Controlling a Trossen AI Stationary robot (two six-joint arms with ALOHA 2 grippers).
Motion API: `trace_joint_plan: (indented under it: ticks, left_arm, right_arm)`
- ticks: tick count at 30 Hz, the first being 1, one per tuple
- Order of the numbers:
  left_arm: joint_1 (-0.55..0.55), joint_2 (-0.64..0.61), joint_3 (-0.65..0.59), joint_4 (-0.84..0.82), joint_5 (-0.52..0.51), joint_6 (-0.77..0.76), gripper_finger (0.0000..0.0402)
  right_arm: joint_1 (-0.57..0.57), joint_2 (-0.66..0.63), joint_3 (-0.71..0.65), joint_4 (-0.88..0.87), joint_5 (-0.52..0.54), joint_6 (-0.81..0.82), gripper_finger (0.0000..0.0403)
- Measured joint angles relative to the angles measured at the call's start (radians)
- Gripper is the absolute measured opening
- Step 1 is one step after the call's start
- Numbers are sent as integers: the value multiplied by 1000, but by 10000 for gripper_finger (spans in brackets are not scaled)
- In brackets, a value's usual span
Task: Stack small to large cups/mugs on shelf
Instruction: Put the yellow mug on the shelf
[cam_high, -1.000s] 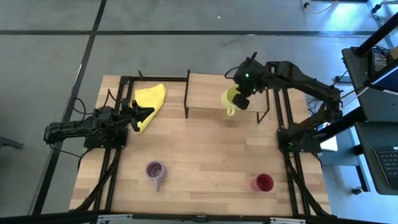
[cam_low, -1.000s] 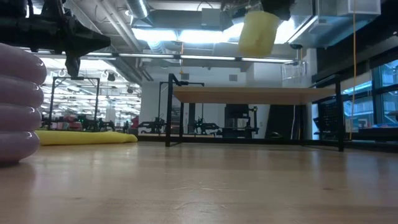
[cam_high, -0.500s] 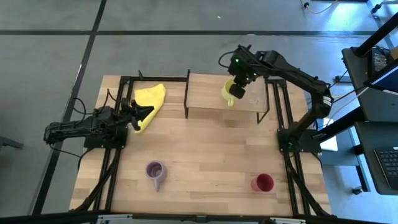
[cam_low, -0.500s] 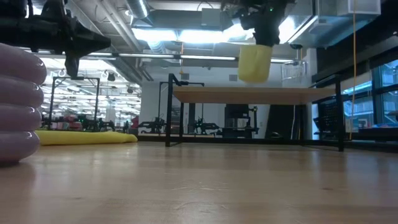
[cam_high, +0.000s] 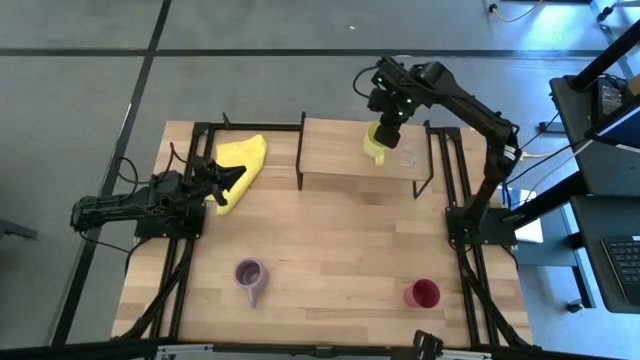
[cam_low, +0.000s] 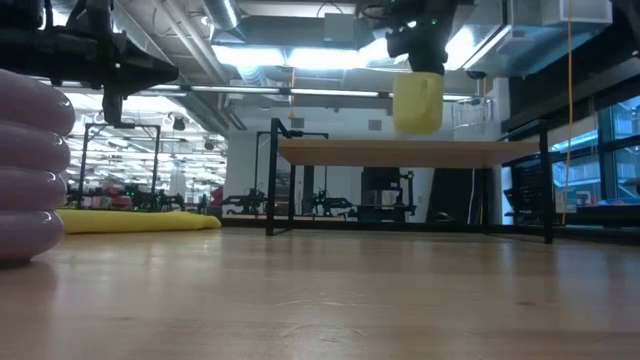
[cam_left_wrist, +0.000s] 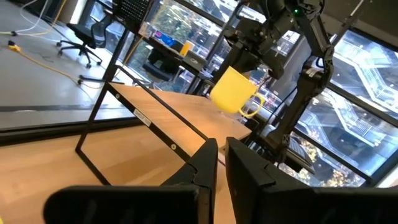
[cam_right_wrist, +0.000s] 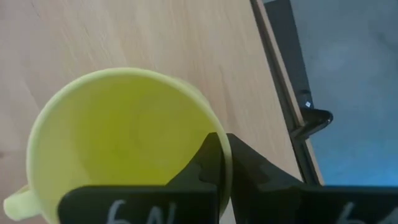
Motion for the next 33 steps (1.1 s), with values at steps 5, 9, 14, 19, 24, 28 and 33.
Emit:
trace_joint_plan:
  ticks: [5, 9, 14, 19, 24, 28, 33]
  left_arm:
    - [0, 0, 0, 0, -1, 14, 27]
    - [0, 0, 0, 0, -1, 22, 27]
    - [0, 0, 0, 0, -1, 23, 27]
    - [0, 0, 0, 0, -2, 29, 27]
    - [0, 0, 0, 0, -2, 30, 27]
    - [0, 0, 0, 0, -2, 30, 27]
    - [0, 0, 0, 0, -2, 30, 27]
  right_arm:
    - [0, 25, 0, -3, -19, -2, 12]
    - [-1, 42, 0, -12, -19, -3, 12]
    - [-19, 50, 0, -41, -19, 2, 12]
    - [-42, 50, 0, -60, -72, 25, 19]
    - [-45, 50, 0, -68, -87, 50, 25]
    - [-45, 50, 0, -71, -87, 50, 21]
    - [-45, 50, -1, -72, -88, 54, 23]
